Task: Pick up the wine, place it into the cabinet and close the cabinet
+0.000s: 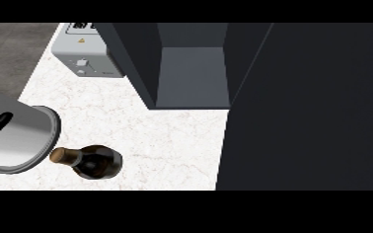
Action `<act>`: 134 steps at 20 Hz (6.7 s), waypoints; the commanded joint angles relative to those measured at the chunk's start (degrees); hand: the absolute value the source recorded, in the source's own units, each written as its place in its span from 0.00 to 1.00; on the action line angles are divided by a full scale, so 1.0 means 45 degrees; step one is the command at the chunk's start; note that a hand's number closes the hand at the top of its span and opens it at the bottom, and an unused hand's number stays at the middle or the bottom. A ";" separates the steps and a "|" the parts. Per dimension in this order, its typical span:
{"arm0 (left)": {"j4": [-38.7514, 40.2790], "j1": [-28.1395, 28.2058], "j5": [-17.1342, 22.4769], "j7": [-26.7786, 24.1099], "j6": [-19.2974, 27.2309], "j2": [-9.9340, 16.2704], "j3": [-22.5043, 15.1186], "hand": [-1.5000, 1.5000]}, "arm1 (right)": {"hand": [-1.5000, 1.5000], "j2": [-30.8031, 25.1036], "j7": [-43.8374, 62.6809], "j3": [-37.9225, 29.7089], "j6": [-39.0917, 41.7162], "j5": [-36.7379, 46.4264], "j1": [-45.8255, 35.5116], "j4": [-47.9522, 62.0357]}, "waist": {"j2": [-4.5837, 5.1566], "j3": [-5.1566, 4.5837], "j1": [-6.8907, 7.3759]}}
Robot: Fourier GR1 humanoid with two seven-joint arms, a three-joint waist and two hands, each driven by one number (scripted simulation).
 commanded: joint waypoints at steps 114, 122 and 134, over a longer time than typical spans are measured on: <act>1.0143 -0.6575 -0.9269 -0.9454 0.6412 -0.4797 -0.8057 1.00 | 0.00 -0.0852 0.2293 -0.1588 -0.0764 -0.1759 -0.2254 -0.0645 | -0.0008 0.0007 -0.0107; 0.9486 -0.9279 -0.9510 -0.6222 0.8895 -0.4797 -0.8342 1.00 | 0.00 -0.0509 0.1569 -0.0875 -0.0579 -0.1081 -0.1542 -0.0635 | 0.0010 0.0010 -0.0080; 1.2966 -1.0982 -0.9875 -0.7820 0.9724 -0.4797 -0.8236 1.00 | 0.00 -0.0832 0.1639 -0.1924 -0.0039 -0.2299 -0.1625 -0.0578 | 0.0020 0.0012 -0.0161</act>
